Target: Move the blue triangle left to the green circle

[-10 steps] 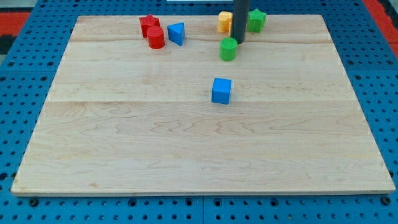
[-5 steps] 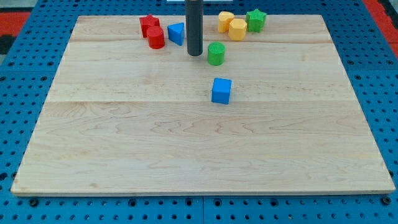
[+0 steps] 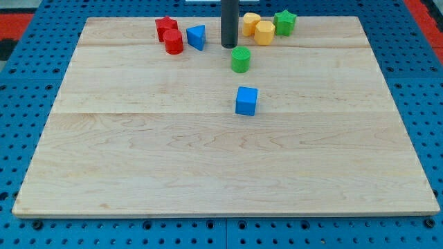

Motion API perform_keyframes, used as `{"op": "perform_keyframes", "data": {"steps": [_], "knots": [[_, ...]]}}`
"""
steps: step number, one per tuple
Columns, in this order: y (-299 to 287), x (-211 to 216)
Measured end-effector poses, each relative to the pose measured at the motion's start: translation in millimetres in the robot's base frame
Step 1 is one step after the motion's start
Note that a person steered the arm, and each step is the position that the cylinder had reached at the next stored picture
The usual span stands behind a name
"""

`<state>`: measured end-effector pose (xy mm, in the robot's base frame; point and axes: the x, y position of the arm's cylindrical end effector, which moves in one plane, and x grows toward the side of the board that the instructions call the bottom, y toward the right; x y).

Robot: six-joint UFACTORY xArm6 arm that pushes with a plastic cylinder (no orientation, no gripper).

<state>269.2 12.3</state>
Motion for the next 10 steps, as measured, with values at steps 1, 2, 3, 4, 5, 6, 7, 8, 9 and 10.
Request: {"op": "perform_keyframes", "data": {"steps": [1,2,3,4,5,6,7,8,9,10], "knots": [[0.2,-7.4],[0.4,-42.9],[-56.7,-54.1],[-105.8,-36.2],[-64.5,-16.9],[-32.7,-19.3],[-24.5,-28.6],[-2.5,7.5],[5.6,36.1],[34.0,59.6]]}}
